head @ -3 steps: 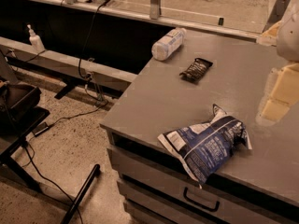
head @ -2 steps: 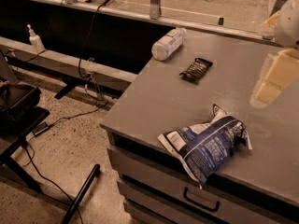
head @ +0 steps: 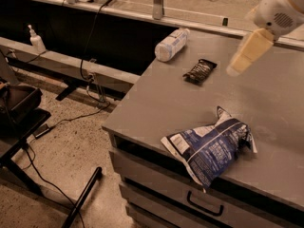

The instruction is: Move rxbar chocolate near blue chip bag

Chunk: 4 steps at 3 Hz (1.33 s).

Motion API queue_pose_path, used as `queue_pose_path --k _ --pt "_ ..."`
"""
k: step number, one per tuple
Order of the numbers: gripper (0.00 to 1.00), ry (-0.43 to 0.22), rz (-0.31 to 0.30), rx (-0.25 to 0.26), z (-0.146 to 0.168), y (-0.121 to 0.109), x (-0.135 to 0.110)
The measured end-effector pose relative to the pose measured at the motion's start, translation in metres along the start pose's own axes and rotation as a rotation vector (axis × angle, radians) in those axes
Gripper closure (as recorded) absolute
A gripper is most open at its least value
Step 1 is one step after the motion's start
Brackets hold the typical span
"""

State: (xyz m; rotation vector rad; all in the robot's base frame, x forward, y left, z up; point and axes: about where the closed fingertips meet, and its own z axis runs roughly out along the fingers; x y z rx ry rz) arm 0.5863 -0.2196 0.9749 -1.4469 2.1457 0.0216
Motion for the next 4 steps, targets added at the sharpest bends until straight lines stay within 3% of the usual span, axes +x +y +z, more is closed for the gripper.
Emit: queue_pose_path --k 1,2,3,4 --pt "0.00 -0.027 0.096 0.038 0.039 -0.029 -0.003" --pt "0.00 -0.036 0.189 0.065 0.077 -0.044 0.000" --pt "0.00 -0.052 0.224 0.050 0.117 -0.044 0.001" --pt "0.00 -0.087 0.186 0.025 0.146 -0.039 -0.003"
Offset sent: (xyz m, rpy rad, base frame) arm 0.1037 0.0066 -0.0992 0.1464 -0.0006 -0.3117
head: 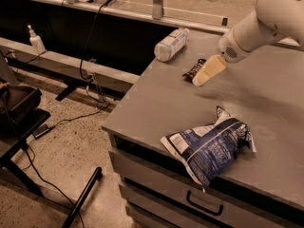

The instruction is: Move rxbar chocolate near blue chip bag

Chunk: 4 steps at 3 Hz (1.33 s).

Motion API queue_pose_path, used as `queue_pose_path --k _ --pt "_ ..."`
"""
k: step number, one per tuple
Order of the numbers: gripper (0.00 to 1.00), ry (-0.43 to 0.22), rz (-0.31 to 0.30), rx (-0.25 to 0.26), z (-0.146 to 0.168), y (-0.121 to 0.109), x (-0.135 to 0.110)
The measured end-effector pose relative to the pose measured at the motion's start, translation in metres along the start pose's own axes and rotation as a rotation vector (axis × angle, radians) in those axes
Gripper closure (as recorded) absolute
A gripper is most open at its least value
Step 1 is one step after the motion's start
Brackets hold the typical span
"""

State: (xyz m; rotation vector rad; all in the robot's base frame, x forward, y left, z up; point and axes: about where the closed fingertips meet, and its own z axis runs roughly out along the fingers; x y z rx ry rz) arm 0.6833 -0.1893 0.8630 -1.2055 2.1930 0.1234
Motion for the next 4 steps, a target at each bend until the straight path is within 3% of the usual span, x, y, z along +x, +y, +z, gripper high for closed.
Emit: queue_pose_path --k 1,2,3,4 --pt "0.00 -0.003 -0.043 -0.049 0.027 0.003 0.000" --pt "0.17 0.002 -0.043 -0.097 0.045 0.004 -0.001" --pt "0.42 0.015 -0.043 -0.122 0.053 0.005 -0.002" --pt "0.65 0.015 -0.043 -0.122 0.048 0.004 -0.005"
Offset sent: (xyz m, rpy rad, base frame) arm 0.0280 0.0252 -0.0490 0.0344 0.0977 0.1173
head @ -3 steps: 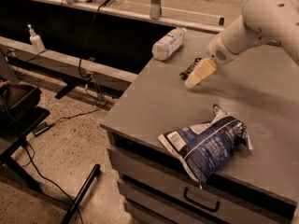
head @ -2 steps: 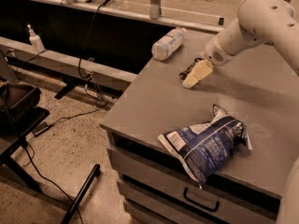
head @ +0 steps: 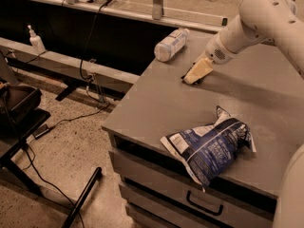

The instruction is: Move rxbar chocolate near blue chip bag

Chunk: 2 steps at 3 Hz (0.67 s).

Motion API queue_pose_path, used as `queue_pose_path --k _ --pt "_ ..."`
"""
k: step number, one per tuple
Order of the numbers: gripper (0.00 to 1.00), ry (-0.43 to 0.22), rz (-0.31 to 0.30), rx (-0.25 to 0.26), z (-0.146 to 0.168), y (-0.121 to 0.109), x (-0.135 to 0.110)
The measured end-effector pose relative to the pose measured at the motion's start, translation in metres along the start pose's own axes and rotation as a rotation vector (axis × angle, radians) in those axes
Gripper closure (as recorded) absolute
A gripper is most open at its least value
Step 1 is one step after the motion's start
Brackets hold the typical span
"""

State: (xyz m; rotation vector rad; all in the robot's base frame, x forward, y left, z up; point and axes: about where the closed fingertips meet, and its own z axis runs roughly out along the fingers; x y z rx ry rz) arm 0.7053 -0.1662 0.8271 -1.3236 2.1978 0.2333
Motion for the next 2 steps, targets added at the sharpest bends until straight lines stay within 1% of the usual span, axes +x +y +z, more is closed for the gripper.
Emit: queue_pose_path --k 1,2 --pt "0.88 0.000 0.000 0.000 -0.006 -0.001 -0.004" --pt "1.00 0.008 -0.018 0.007 -0.038 0.005 0.006"
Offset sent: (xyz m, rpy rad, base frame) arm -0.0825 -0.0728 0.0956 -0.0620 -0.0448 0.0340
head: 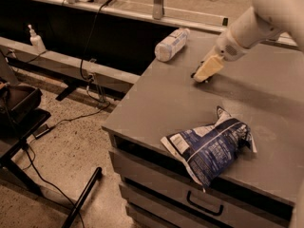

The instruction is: Move rxbar chocolate near blue chip bag

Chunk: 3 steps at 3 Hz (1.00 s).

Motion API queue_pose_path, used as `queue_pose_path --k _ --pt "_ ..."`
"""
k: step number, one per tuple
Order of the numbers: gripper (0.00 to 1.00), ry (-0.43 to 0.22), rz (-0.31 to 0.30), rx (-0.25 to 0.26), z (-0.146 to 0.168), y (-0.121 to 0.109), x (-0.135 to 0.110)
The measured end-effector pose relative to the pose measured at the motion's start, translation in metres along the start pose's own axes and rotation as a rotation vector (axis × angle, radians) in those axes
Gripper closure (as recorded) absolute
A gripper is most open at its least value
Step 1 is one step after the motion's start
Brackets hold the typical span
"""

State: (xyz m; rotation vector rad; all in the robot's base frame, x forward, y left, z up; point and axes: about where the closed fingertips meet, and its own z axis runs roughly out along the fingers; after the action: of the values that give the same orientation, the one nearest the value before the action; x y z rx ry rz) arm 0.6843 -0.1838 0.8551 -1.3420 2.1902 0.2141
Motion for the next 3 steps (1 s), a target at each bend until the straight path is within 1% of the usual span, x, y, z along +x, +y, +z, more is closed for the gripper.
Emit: queue_pose_path --k 1,2,3 --pt "1.00 0.002 -0.022 -0.001 -0.065 0.019 0.026" --pt "1.00 -0.026 -0.017 -0.018 -0.100 0.041 0.042" --pt "0.74 -0.061 -0.010 -0.063 -0.120 0.072 0.060"
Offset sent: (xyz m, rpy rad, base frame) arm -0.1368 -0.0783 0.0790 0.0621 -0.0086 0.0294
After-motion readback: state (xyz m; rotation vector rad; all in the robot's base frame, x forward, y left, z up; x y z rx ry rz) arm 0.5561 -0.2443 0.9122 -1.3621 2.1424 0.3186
